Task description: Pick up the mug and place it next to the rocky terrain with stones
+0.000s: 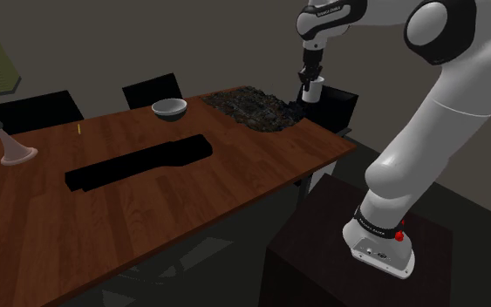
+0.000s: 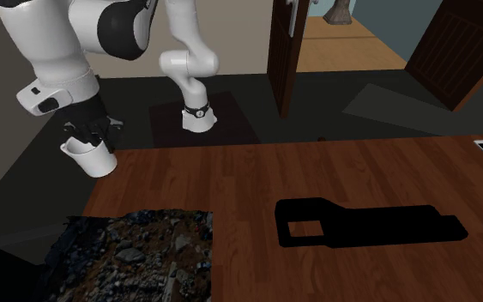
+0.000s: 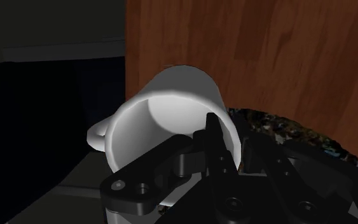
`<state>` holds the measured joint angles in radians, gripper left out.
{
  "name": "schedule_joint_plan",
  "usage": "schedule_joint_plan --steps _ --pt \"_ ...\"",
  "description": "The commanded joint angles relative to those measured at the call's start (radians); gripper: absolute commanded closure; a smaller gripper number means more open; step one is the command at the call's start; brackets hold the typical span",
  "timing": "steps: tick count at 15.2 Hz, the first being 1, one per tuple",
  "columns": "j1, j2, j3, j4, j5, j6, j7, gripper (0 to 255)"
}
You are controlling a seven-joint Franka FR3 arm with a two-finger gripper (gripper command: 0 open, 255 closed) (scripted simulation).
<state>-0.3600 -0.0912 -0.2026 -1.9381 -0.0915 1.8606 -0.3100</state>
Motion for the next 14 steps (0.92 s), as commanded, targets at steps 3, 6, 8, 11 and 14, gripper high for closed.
schedule_joint_plan --steps 3,6,8,11,14 --pt "-0.041 0.044 -0.051 0.049 0.008 0.002 -0.096 255" --pt "-0.072 0.086 -0.085 0.097 0.021 -0.001 -0.166 255" --pt "-0.073 0.088 -0.085 0.072 0.021 0.026 -0.165 255" --pt "-0.073 0.093 -0.086 0.038 0.021 0.065 -0.163 255" --pt "-0.074 0.1 -0.086 0.005 0.023 0.105 -0.163 255"
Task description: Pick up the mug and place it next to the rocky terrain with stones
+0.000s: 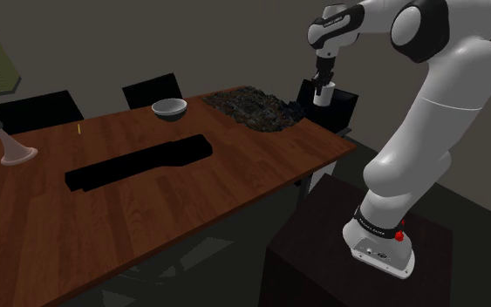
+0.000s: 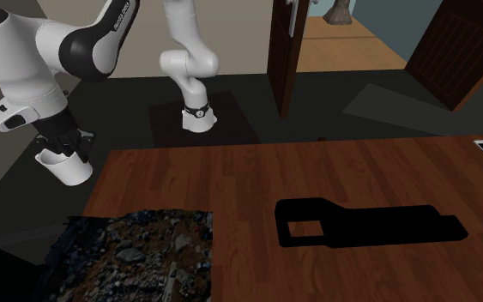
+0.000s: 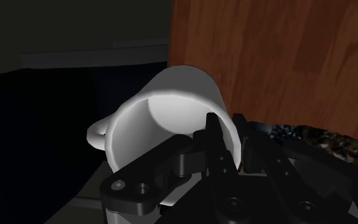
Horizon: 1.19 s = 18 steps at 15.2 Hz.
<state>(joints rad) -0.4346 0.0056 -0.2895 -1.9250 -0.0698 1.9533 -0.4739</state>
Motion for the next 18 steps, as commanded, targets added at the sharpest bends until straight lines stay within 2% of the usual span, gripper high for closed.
schedule_joint_plan --steps 1,18 --pt "0.0 0.006 0.0 -0.018 0.001 0.025 0.002 255" --pt "-0.005 0.086 -0.002 -0.16 0.021 0.244 -0.002 255"
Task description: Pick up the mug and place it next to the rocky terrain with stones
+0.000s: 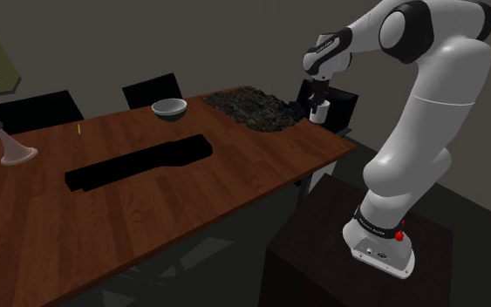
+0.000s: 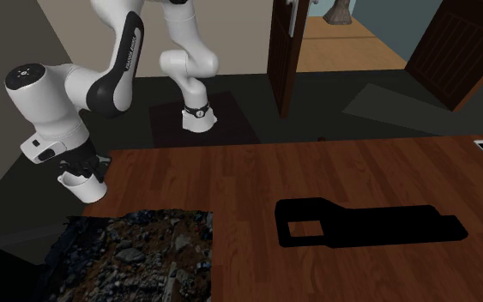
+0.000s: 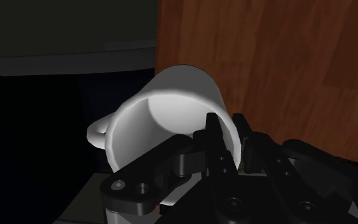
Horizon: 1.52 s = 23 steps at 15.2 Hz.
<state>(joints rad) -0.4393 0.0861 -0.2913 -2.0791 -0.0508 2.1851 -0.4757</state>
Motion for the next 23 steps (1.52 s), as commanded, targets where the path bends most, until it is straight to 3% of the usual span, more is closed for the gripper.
schedule_joint_plan --steps 1,5,12,13,18,23 --pt "-0.001 0.012 0.0 -0.013 0.003 0.025 -0.001 255" --pt "-0.003 0.039 0.001 -0.035 0.011 0.074 -0.005 255" --pt "-0.003 0.039 0.001 -0.035 0.011 0.074 -0.005 255" --pt "-0.003 0.039 0.001 -0.035 0.011 0.074 -0.005 0" --pt "-0.003 0.039 0.001 -0.035 0.011 0.074 -0.005 0" --pt "0.005 -0.026 0.002 0.022 -0.007 -0.046 0.009 0"
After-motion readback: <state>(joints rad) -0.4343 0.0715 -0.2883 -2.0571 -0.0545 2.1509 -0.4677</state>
